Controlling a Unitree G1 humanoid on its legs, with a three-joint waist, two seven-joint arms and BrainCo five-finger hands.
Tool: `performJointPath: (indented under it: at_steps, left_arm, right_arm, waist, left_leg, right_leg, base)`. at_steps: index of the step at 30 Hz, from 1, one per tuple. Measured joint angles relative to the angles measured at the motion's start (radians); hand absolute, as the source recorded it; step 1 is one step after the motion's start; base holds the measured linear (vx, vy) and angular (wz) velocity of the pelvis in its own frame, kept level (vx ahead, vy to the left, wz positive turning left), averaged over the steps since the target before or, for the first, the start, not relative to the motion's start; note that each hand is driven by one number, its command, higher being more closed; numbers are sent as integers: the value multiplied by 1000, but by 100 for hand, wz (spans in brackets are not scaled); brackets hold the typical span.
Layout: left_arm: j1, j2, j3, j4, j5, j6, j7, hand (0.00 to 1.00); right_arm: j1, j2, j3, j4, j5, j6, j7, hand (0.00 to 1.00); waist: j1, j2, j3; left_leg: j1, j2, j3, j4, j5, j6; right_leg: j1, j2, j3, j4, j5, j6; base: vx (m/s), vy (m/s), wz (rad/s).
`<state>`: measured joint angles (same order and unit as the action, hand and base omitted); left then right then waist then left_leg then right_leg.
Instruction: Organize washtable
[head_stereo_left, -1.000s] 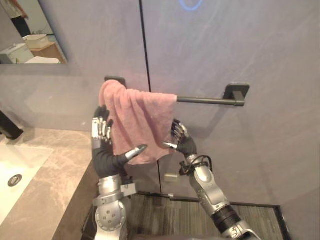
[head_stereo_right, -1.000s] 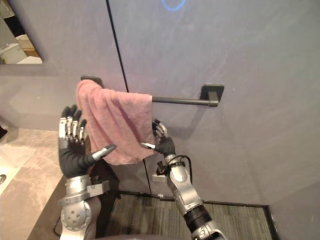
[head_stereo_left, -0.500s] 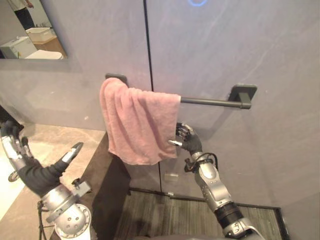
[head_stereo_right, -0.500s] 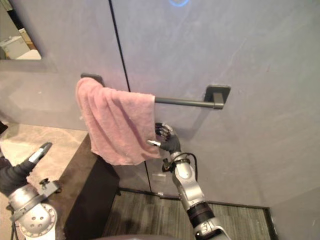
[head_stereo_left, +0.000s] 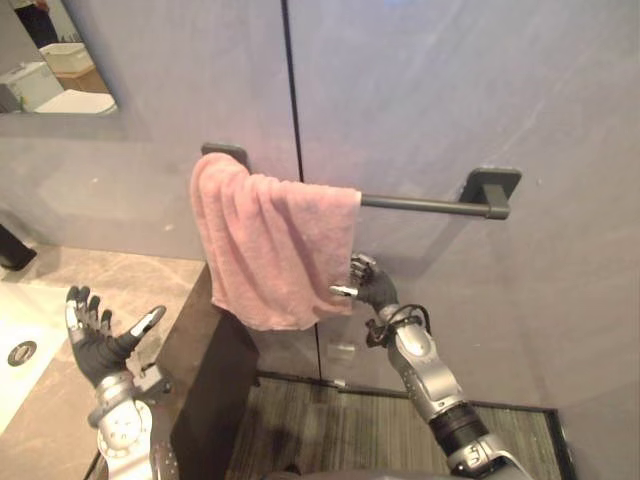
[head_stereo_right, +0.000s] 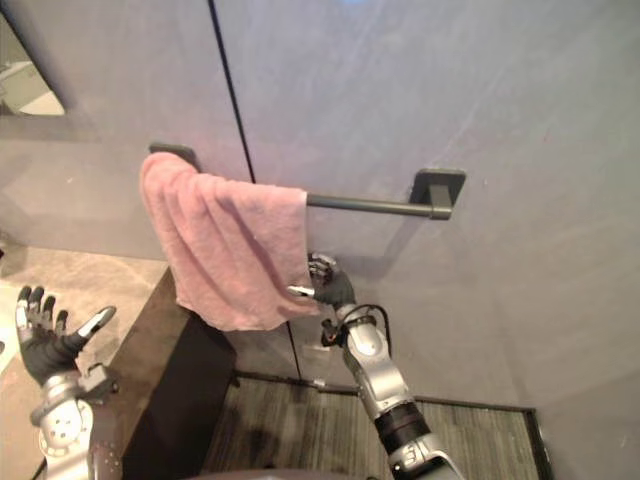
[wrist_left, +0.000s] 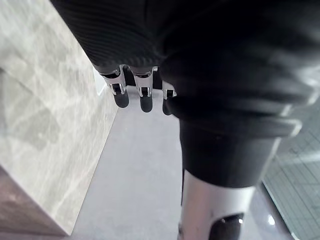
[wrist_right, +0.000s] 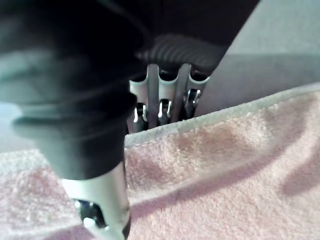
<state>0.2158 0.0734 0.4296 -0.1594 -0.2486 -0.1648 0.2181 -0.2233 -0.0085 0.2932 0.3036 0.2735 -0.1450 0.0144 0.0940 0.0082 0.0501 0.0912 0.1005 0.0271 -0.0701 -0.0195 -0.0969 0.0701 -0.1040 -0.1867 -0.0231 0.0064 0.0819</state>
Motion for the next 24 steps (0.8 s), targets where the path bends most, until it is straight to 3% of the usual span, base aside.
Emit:
performJointPath:
  at_steps: [4,13,16,19,21,24]
  left_arm:
    - [-72,36,-35,16,2,13,-1,0]
    - [-125,101,-74,16,3,7,-26,0]
    - [-124,153,-92,16,-40,10,-81,0]
    - [-123,291,-153,19,-119,29,-157,0]
    - [-123,408,-205,55,-229,41,-236,0]
    - [-121,505,-274,88,-343,54,-297,0]
  right_arm:
    - [-9,-1,13,-16,71,2,12,0]
    - [-23,2,29,-67,80,-3,11,0]
    - [-23,1,29,-81,81,-3,11,0]
    - [-23,0,29,-82,92,-3,12,0]
    - [-25,-4,31,-82,115,-3,12,0]
    - [-34,-25,47,-82,131,-3,12,0]
  waist:
    - [-8,0,0]
    - [-25,1,0]
    - [-25,2,0]
    - [-25,4,0]
    - [-25,14,0]
    - [-25,26,0]
  left_leg:
    - [-3,-4,1,0,2,2]
    - [-9,-4,5,0,2,2]
    - [-16,-5,12,1,5,3]
    - [-15,-10,10,1,7,2]
    - [-15,-10,11,1,9,3]
    - [-16,-9,15,1,10,5]
  right_leg:
    - [-4,-4,1,-1,1,1]
    - [-11,-3,4,-2,3,0]
    - [-26,-2,9,-4,10,-2]
    - [-26,-3,10,-8,14,-3]
    - [-26,-4,9,-8,18,-3]
    - [-27,-7,10,-9,22,-3]
  base:
    - [28,15,-1]
    - [-1,1,-1]
    - [-3,8,-5]
    - [0,0,0]
    - [0,0,0]
    - [-20,8,-2]
